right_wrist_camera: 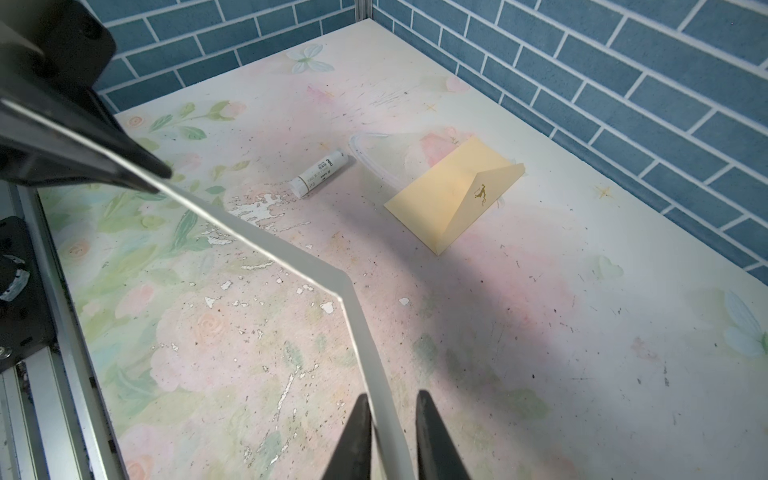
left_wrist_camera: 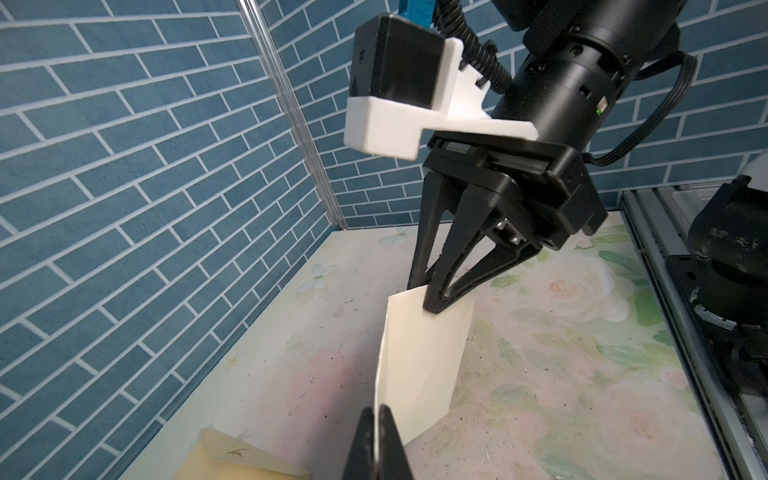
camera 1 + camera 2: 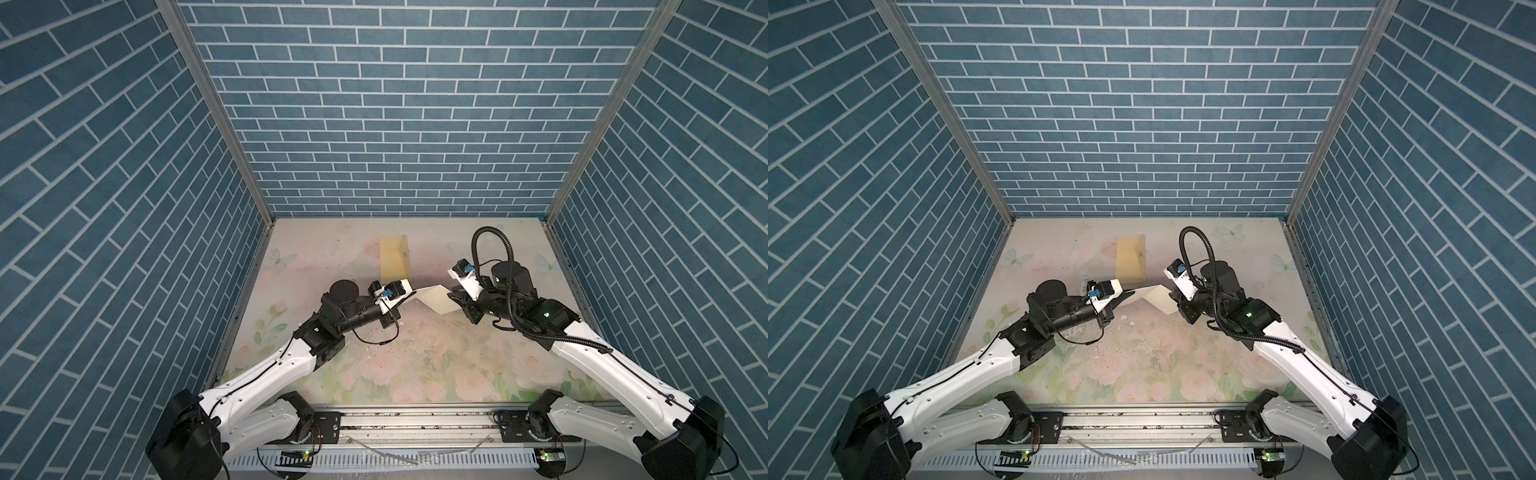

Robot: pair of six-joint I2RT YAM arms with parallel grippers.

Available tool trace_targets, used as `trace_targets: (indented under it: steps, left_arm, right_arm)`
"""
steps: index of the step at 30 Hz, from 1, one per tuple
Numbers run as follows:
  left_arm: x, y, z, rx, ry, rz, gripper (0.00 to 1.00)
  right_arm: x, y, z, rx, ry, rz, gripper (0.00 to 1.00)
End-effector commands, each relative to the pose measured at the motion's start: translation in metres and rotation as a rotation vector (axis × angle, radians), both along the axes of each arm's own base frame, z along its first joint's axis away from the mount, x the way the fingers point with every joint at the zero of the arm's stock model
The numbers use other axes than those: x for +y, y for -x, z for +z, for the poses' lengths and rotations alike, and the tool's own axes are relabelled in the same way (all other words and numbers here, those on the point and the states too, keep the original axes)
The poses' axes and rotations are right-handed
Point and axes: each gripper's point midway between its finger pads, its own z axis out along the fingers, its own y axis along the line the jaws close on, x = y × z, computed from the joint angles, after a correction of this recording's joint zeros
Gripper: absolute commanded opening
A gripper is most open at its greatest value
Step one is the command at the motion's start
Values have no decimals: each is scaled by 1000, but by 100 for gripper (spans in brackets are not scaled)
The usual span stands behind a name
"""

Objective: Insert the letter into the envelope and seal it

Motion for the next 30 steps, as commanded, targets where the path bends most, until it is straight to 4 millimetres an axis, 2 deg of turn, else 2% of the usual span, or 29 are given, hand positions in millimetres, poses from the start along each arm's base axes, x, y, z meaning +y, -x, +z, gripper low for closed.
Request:
trace_targets:
  steps: [1,3,5,9,11,15,18,25,30]
  left_arm:
    - [1,2,9,-25,16,2,0]
    - [1,2,10,-27,17,3,0]
    - [1,2,10,-25,17,3,0]
    - [0,2,10,-26,20,0,0]
    - [1,2,11,-27,20,2,0]
    - [2,1,10,-28,19,8,0]
    - [2,1,9,-28,15,8,0]
    - [2,1,10,-29,16,8,0]
    - [0,3,9,-26,19,-6,0]
  right_arm:
    - [-3,6,-1,13,5,19,16]
    - [-1,8,-2,22,3,31,15]
    - [-1,7,-2,23,3,30,8]
    - [-1,7,-4,26,6,34,2]
    - [-1,9,-6,34,8,39,2]
    - [-4,8,-10,40,26,27,18]
    - [-9,9,-14,43,47,20,20]
    - [-11,13,-21,68,58,31,17]
    - [-5,10,-20,74,33,35,5]
